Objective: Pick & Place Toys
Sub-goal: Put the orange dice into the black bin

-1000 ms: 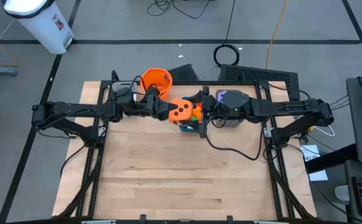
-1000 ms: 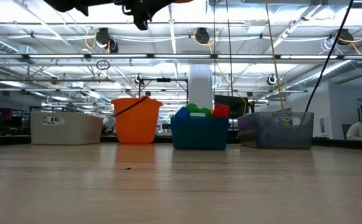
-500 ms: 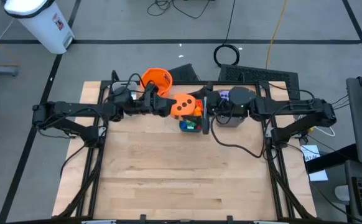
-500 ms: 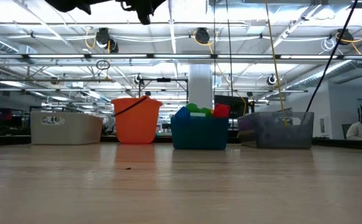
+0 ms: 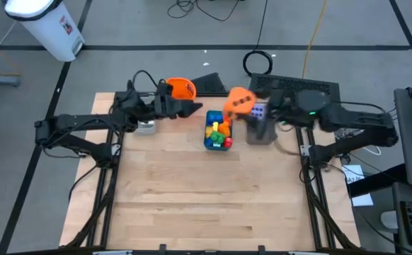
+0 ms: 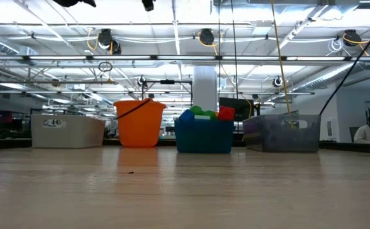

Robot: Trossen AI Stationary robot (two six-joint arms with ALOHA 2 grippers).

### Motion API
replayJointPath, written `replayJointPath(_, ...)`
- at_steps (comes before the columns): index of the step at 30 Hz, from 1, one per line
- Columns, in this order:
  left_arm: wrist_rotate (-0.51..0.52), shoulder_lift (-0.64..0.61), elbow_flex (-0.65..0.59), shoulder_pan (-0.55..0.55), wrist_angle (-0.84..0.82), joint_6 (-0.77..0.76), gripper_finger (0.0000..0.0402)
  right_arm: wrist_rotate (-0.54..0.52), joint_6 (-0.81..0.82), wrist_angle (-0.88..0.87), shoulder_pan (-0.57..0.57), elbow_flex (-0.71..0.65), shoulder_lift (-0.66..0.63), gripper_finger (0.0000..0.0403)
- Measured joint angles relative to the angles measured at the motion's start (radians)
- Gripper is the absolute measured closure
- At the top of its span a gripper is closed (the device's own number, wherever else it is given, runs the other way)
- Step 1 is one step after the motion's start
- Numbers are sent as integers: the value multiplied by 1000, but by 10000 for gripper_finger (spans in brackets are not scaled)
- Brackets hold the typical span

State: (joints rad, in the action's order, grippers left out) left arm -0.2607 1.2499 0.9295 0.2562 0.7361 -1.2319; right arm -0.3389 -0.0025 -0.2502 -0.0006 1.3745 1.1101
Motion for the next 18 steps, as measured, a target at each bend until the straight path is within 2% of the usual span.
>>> replayJointPath(8, -11, 1, 5, 32, 25, 3, 14, -183, 149, -452, -2, -1, -92, 42)
replayJointPath(12, -9, 1, 5, 38, 19, 20, 14, -214, 275, -648, -32, -7, -93, 42)
replayJointPath(18, -9, 2, 4, 37, 18, 25, 14, -209, 441, -667, -106, -155, -92, 42)
